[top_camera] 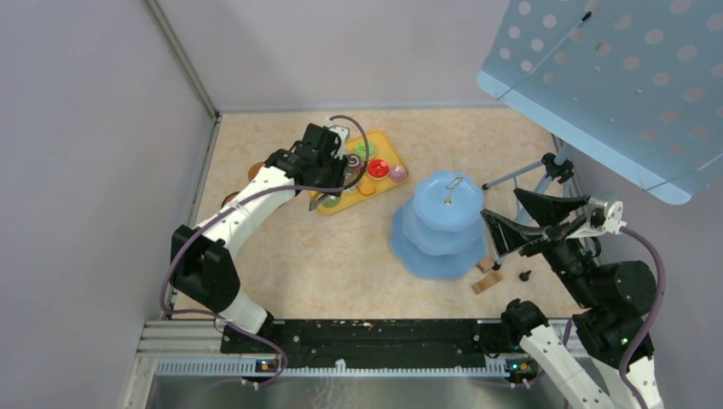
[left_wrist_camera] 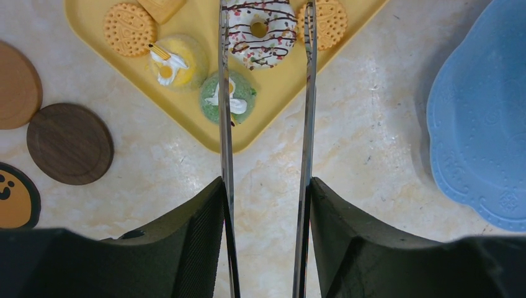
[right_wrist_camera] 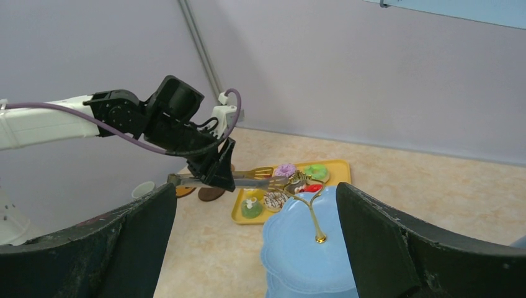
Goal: Serve the afternoon tea
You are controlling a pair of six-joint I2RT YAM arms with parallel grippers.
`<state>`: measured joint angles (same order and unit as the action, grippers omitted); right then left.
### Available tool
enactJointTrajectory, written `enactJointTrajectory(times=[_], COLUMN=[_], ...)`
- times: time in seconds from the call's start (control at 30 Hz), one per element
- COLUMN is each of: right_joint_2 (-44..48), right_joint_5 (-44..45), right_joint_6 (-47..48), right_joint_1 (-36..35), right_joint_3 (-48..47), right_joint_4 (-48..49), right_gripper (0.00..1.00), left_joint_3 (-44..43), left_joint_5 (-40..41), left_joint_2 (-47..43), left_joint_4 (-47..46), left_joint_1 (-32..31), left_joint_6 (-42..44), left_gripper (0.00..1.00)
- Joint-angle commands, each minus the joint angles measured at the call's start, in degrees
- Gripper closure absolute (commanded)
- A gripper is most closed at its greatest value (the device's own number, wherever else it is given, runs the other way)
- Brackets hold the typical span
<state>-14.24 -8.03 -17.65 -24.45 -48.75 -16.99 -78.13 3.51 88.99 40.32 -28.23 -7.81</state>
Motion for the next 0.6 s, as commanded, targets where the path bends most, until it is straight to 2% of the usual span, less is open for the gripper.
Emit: enactJointTrajectory(times=[0.0,0.57], right_joint_2=[0.5,0.5], right_joint_5=[0.1,0.4], right_joint_6=[-0.5,-0.8], right_joint_1=[0.5,0.5], right_joint_3=[-0.3,0.8], right_joint_4=[2.7,3.3], right_gripper=[0.02,0.02], left_joint_3=[-2.3,-0.7], left_joint_5=[2.3,1.2], left_joint_2=[1.4,2.6], left_joint_4=[-0.5,-2.2], left_joint_1=[0.0,0.0], left_joint_6=[1.5,2.2], left_gripper=[0.43,0.4])
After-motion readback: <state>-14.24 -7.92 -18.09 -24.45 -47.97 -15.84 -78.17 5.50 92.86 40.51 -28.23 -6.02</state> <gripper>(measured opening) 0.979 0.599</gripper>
